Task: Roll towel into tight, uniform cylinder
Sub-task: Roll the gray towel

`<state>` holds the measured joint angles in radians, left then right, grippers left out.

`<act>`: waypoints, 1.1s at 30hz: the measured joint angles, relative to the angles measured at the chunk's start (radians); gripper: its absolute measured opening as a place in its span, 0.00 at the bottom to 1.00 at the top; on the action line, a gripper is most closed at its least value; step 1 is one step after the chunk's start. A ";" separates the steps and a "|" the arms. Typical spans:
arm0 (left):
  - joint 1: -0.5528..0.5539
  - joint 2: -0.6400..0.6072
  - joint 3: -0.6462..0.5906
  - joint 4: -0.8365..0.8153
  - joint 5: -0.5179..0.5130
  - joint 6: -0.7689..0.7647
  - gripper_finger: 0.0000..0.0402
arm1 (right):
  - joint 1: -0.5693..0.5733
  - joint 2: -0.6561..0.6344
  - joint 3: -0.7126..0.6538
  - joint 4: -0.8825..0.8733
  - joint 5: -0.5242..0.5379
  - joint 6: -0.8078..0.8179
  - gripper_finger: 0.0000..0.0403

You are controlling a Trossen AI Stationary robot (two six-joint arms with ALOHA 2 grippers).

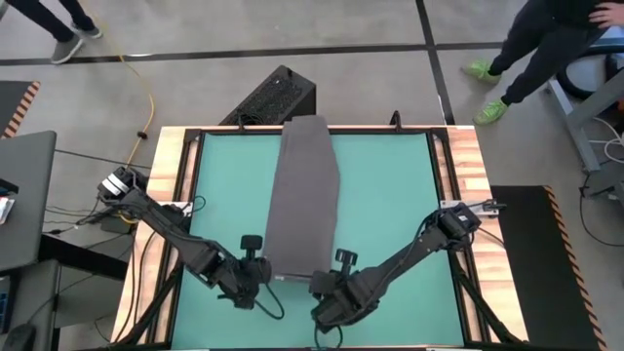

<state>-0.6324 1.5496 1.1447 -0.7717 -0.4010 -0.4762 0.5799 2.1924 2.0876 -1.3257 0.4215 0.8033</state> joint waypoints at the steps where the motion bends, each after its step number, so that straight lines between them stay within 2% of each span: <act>1: 0.010 0.000 -0.006 -0.009 -0.013 -0.005 0.00 | -0.007 0.000 0.000 -0.007 0.002 -0.018 0.04; 13: 0.103 0.001 -0.107 -0.013 -0.023 0.002 0.00 | -0.072 0.000 0.000 -0.006 -0.003 -0.108 0.06; 19: 0.127 0.001 -0.119 -0.007 -0.022 0.023 0.00 | -0.093 0.021 -0.005 -0.006 -0.007 -0.153 0.06; 23: 0.126 0.001 -0.119 0.036 0.023 0.037 0.00 | -0.105 0.022 -0.093 0.100 -0.034 -0.160 0.06; 26: 0.122 0.001 -0.119 0.061 0.087 0.038 0.00 | -0.099 0.022 -0.137 0.117 -0.034 -0.157 0.06; 33: 0.120 0.001 -0.119 0.063 0.046 0.053 0.00 | -0.095 0.021 -0.160 0.144 -0.031 -0.158 0.07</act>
<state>-0.5129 1.5509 1.0253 -0.7086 -0.3547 -0.4234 0.4853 2.2131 1.9278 -1.1816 0.3903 0.6454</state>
